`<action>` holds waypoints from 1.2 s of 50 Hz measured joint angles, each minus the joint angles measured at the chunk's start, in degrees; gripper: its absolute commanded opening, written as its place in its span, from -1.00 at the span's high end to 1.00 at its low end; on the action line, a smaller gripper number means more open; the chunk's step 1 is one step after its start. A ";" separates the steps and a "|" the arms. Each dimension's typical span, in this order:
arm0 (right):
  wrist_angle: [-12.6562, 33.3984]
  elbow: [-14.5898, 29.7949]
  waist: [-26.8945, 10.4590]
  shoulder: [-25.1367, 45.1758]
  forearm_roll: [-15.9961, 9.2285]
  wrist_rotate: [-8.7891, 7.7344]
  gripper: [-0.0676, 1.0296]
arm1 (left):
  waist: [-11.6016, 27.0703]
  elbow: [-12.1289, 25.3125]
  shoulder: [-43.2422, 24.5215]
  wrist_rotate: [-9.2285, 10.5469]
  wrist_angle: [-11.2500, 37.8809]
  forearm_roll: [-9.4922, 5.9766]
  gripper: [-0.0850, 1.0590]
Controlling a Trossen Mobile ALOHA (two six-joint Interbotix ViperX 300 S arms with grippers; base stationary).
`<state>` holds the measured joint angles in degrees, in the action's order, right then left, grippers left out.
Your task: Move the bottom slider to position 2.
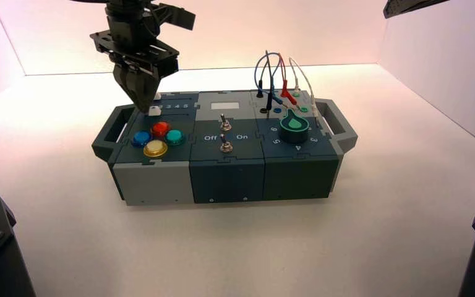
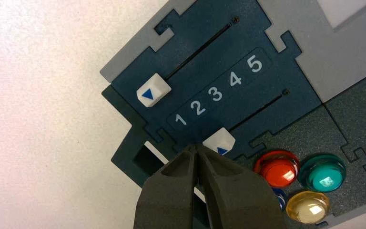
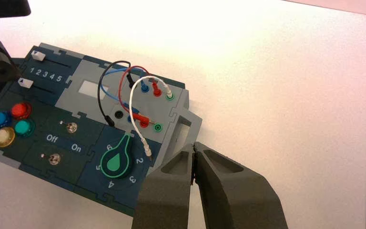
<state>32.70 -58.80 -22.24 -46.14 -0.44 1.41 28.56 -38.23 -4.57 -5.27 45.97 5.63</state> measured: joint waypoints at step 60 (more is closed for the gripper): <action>0.00 0.00 0.09 0.00 0.09 0.00 0.92 | 0.44 0.88 -1.23 0.00 0.09 0.09 0.91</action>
<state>32.70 -58.80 -22.15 -46.14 -0.35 1.41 29.00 -37.35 -5.80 -5.27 46.05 5.71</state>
